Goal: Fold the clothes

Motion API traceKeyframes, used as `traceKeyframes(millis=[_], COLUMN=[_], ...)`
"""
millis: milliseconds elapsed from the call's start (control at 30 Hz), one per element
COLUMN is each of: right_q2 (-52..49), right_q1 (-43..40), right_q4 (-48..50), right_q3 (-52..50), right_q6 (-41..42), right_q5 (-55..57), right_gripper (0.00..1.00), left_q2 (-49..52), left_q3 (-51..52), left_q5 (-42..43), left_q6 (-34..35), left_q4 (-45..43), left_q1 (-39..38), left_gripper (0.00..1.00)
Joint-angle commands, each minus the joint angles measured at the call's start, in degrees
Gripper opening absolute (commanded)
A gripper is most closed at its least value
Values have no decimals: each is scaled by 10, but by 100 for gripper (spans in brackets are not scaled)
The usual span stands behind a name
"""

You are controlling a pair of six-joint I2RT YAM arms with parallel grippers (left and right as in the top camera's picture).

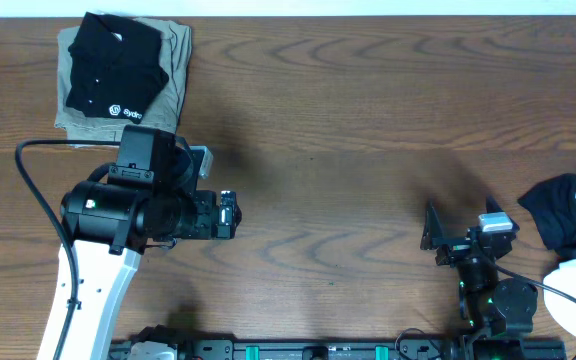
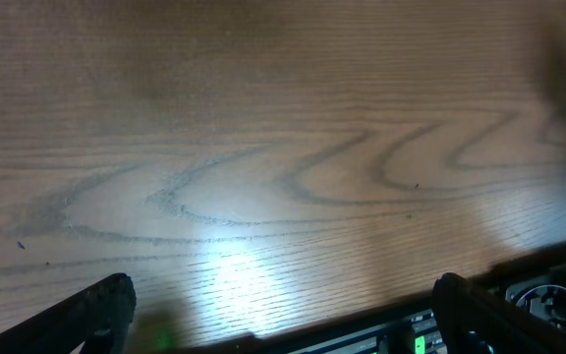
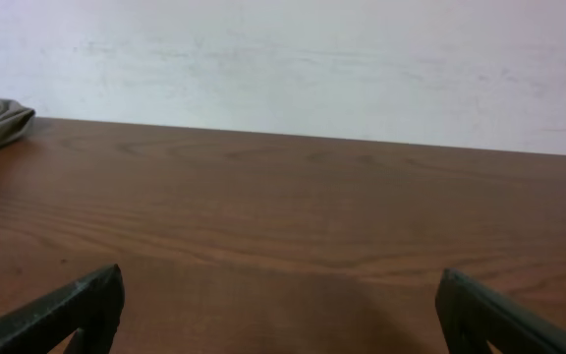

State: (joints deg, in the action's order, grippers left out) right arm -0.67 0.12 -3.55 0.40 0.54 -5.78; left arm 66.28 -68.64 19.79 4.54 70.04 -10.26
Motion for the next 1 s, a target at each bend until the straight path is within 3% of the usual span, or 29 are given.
traceKeyframes(millis=[0, 367, 500, 733, 967], right_q2=[3, 3, 3, 3, 3], right_q1=[-5, -5, -5, -5, -5], right_q4=[-3, -3, -3, -3, -3], right_q3=[-1, -1, -1, -1, -1], right_q6=[-10, -10, -10, -10, -10], right_q5=[4, 4, 4, 4, 4], right_gripper=[99, 99, 99, 99, 99], left_q2=[1, -16, -77, -247, -397], left_q3=[1, 1, 30, 226, 443], left_q5=[7, -3, -3, -3, 12], left_q6=[5, 5, 5, -10, -10], left_q4=[0, -11, -68, -284, -607], left_q1=[-2, -1, -1, -1, 2], left_gripper=[98, 98, 98, 98, 98])
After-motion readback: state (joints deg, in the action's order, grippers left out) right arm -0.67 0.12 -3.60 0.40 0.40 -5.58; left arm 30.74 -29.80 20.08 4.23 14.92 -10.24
